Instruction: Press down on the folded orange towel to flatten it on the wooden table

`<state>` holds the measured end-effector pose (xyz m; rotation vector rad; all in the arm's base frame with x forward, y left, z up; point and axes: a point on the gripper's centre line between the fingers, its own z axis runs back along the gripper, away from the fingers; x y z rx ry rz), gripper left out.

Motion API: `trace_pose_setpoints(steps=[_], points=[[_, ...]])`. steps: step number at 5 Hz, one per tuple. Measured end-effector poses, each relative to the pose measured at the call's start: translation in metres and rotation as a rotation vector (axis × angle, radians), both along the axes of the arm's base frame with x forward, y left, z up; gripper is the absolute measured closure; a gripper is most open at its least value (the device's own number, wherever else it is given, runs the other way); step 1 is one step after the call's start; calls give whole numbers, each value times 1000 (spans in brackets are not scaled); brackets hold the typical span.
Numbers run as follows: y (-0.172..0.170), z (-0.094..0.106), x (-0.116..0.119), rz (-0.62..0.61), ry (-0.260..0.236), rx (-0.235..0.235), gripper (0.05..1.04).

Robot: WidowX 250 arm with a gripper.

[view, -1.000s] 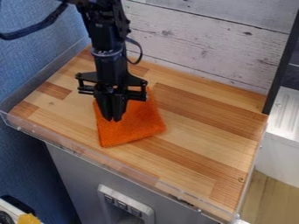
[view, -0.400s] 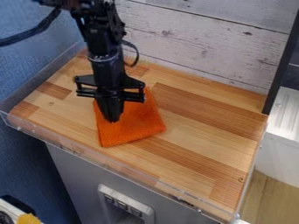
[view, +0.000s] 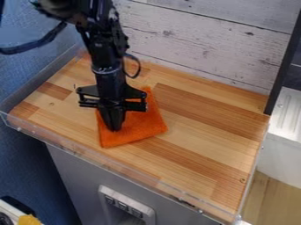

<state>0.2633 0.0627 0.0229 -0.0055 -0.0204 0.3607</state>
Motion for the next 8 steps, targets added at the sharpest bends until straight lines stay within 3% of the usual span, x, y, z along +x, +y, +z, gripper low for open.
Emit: trace_pose_setpoints(steps=[2,3,4,5,6,7,8], points=[[-1,-8,5,28,25,13,998],[1,-3,7,-8,31,13,843],[14,5,4,-49,66,-1,582],[27,28,2,-109,64,-10,436],[28,34,0,-138,52,-25,726],[27,36,0,-129,26,-23,934],[23,33,5,-112,-6,-11,1020]])
